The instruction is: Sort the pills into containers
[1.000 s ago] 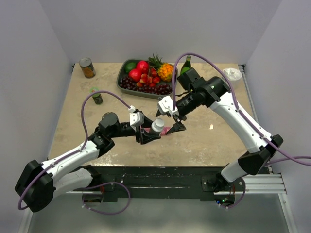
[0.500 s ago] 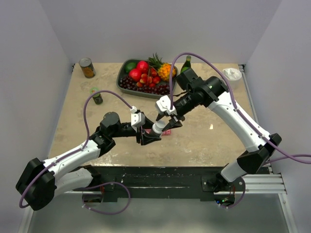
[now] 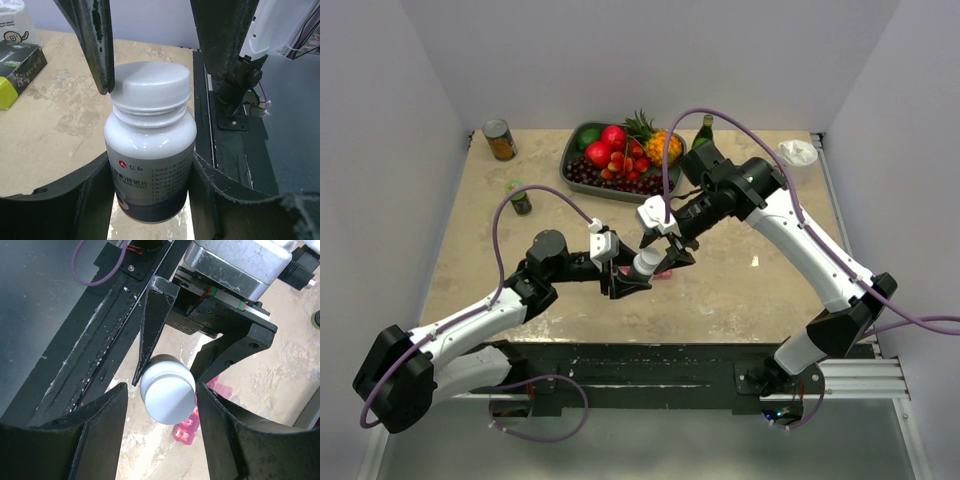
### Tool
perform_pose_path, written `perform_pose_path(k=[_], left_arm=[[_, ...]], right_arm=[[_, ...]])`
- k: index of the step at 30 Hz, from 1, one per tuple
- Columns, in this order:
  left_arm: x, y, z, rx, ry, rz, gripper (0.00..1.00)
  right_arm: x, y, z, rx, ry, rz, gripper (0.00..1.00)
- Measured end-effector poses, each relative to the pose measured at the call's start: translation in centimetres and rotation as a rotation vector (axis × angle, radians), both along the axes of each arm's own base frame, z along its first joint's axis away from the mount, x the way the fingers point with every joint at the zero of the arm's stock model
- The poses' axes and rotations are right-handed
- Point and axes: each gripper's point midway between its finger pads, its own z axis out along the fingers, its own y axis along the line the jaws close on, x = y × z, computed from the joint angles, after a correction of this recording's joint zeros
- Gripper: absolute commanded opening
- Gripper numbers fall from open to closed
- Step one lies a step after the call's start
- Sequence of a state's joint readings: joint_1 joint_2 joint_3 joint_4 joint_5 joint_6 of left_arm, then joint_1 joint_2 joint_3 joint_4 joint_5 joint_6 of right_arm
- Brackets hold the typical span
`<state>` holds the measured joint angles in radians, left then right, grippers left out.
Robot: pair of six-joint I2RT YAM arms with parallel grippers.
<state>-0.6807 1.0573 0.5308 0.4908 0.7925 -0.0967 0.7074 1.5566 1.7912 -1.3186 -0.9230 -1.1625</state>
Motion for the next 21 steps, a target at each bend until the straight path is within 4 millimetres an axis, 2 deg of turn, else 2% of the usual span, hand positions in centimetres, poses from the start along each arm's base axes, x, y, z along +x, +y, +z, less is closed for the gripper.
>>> perform_pose_path(k=[8,11,16,21], left_arm=[[0.1,-0.09,0.47,-0.011,-0.013,0.0,0.0],[0.1,-0.09,0.5,-0.012,-0.015,-0.001,0.0],[-0.08,-0.12,0.51,-0.012,-0.014,-0.011,0.0],[-0.01,-0.11,0.46,-0.001,-0.005,-0.008,0.0]], right_arm=[[-0.03,-0.05,-0.15,-0.015,0.007,-0.012,0.61],[-0.01,-0.04,-0.15,-0.016,0.007,-0.014,0.58],[0.18,0.07,-0.1,-0.015,0.007,-0.024,0.45],[0.46,0.13,-0.11,-0.023,0.016,-0.05,0.4]])
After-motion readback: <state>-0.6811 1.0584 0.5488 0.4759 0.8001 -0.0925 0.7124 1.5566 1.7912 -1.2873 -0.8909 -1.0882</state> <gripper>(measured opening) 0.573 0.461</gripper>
